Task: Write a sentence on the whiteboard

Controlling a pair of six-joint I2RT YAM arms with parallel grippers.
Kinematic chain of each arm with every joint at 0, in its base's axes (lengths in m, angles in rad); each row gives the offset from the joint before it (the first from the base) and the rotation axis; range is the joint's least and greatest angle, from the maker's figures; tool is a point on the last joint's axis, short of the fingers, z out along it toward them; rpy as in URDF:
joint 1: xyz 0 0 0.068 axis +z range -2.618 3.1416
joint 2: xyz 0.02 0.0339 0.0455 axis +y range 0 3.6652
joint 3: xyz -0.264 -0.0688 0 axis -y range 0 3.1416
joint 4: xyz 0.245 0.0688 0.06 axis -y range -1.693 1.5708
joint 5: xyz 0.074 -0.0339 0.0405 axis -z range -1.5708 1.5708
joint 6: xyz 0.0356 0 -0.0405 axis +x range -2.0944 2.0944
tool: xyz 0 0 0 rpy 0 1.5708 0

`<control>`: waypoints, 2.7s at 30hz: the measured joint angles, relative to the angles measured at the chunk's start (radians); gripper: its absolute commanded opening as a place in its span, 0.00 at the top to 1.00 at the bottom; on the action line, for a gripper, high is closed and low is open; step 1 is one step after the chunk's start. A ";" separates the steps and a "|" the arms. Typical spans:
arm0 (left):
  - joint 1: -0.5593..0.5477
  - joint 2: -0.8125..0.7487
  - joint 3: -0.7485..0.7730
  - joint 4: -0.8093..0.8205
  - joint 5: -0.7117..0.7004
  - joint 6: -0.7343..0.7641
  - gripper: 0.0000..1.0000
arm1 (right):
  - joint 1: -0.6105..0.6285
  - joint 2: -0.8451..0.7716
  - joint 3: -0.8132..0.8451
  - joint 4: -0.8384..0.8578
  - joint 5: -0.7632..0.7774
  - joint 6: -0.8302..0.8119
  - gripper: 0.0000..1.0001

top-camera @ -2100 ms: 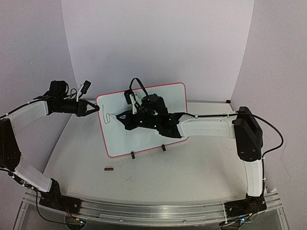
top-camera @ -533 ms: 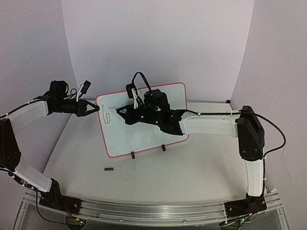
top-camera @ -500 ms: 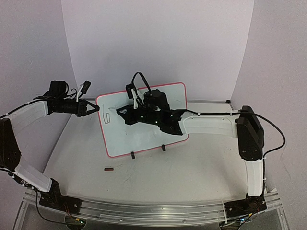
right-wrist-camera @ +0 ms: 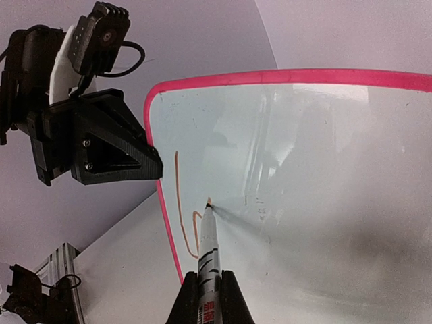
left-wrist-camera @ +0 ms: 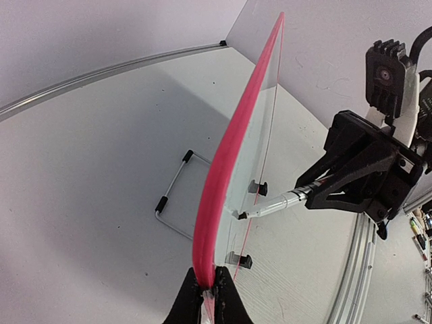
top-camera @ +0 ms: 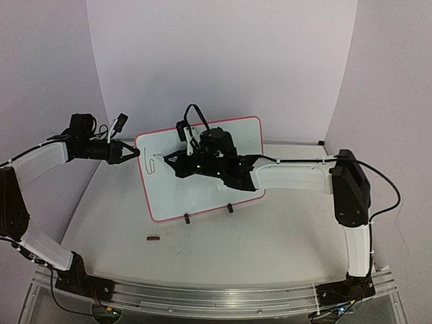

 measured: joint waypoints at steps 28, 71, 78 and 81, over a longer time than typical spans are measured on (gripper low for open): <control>0.000 0.000 0.000 0.000 -0.008 0.000 1.00 | 0.014 -0.017 -0.125 0.038 0.001 0.023 1.00; 0.000 0.000 0.000 0.000 -0.006 0.001 1.00 | -0.006 -0.110 -0.210 0.142 0.047 0.011 1.00; 0.000 0.000 0.000 0.000 -0.006 0.001 1.00 | -0.006 -0.107 -0.208 0.141 0.033 0.015 1.00; 0.000 0.000 0.000 0.000 -0.006 0.001 1.00 | -0.006 -0.095 -0.199 0.136 0.029 0.017 1.00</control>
